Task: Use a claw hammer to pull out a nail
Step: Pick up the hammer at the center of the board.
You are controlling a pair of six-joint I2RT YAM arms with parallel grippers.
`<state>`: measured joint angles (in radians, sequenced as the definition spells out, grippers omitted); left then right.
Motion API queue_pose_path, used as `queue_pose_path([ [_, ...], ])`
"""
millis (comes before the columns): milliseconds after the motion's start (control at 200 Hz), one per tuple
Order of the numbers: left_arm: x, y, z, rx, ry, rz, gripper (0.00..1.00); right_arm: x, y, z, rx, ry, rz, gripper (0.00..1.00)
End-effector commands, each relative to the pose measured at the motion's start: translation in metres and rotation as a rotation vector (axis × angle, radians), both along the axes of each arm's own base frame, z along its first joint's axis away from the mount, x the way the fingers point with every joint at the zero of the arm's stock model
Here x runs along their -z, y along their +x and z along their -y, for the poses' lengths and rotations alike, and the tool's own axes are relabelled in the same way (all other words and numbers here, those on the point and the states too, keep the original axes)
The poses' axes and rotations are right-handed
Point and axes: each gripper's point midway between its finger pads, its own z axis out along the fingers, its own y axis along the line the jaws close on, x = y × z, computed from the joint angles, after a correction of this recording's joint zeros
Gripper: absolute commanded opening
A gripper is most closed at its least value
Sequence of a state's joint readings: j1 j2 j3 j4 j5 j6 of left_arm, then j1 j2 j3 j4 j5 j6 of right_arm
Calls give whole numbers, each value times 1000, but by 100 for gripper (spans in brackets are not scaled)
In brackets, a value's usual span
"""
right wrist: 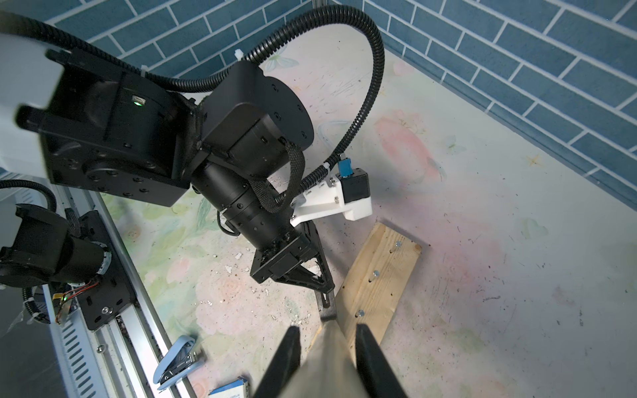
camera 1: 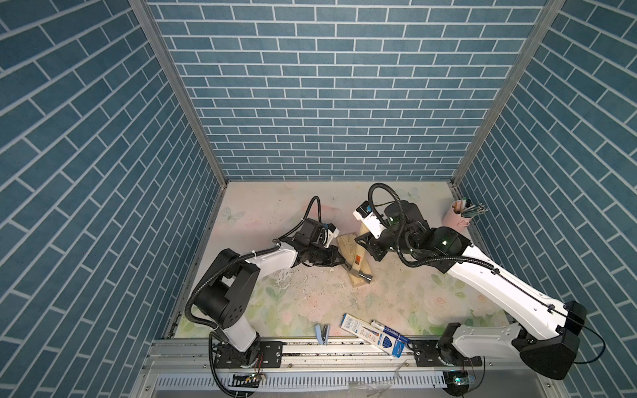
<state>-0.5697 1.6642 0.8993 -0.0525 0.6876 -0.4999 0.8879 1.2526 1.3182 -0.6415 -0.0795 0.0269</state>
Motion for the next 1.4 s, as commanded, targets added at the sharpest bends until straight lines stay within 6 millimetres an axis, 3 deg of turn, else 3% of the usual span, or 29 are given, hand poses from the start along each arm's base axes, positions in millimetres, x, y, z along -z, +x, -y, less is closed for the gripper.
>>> queue_pose_path([
  [0, 24, 4, -23, -67, 151, 3, 2, 0, -4, -1, -34, -2, 19, 22],
  [310, 22, 6, -22, -70, 152, 6, 7, -4, -7, 3, -36, 0, 23, 8],
  [435, 22, 6, -22, -70, 151, 6, 15, -6, -8, 4, -35, 4, 25, 0],
  [760, 18, 7, -22, -72, 146, 10, 38, -14, -4, 7, -11, 16, 60, 0],
  [920, 3, 12, -19, -79, 109, 46, 46, -20, -5, 11, -5, 16, 73, 0],
  [1220, -49, 23, -8, -90, -6, 143, 48, -28, -9, 20, 1, -1, 76, 0],
  [1300, -55, 28, -9, -106, -2, 159, 47, -29, -11, 23, 3, -15, 74, 0],
  [1395, -48, 36, -14, -137, 42, 153, 46, -33, -14, 29, 7, -29, 69, 0],
])
